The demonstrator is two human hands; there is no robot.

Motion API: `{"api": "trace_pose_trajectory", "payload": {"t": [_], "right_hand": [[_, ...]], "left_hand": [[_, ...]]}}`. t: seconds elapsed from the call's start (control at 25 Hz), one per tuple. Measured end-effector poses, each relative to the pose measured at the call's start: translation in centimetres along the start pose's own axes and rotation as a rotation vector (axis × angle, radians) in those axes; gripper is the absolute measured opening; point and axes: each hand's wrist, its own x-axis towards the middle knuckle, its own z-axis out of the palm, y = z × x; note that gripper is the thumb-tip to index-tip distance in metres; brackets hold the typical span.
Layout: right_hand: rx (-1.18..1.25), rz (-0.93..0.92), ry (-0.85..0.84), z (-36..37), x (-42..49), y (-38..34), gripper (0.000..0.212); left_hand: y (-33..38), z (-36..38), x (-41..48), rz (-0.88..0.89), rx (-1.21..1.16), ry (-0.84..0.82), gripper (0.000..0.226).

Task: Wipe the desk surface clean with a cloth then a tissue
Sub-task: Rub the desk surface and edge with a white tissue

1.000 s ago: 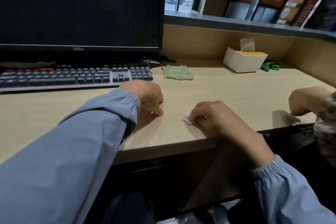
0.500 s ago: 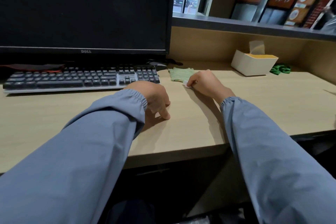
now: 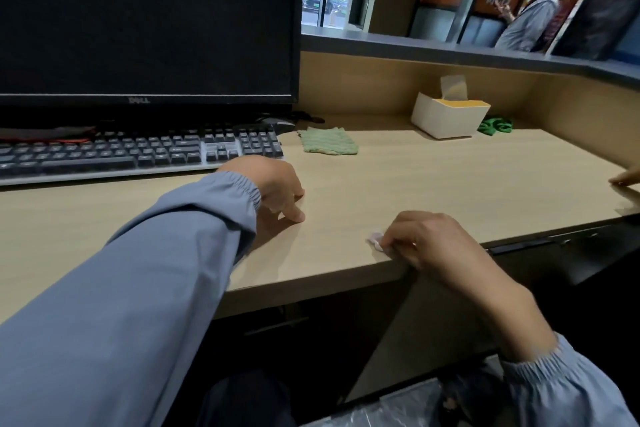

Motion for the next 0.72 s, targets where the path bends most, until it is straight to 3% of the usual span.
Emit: {"api": "trace_pose_trajectory", "payload": {"t": [0.16,0.52,0.72], "right_hand": [[-0.034,0.041,0.023,0.3,1.9,0.8,0.007],[-0.113,0.23,-0.013,3.8,18.0,7.8,0.022],[-0.097,0.196,-0.026,3.6,18.6,8.3,0.017]], "left_hand": [[0.0,-0.1,0.1,0.007,0.04,0.004,0.068],[-0.4,-0.2,1.0,-0.006,-0.06,-0.03,0.068],[0.0,-0.4,0.5,0.006,-0.039,-0.045,0.066]]}}
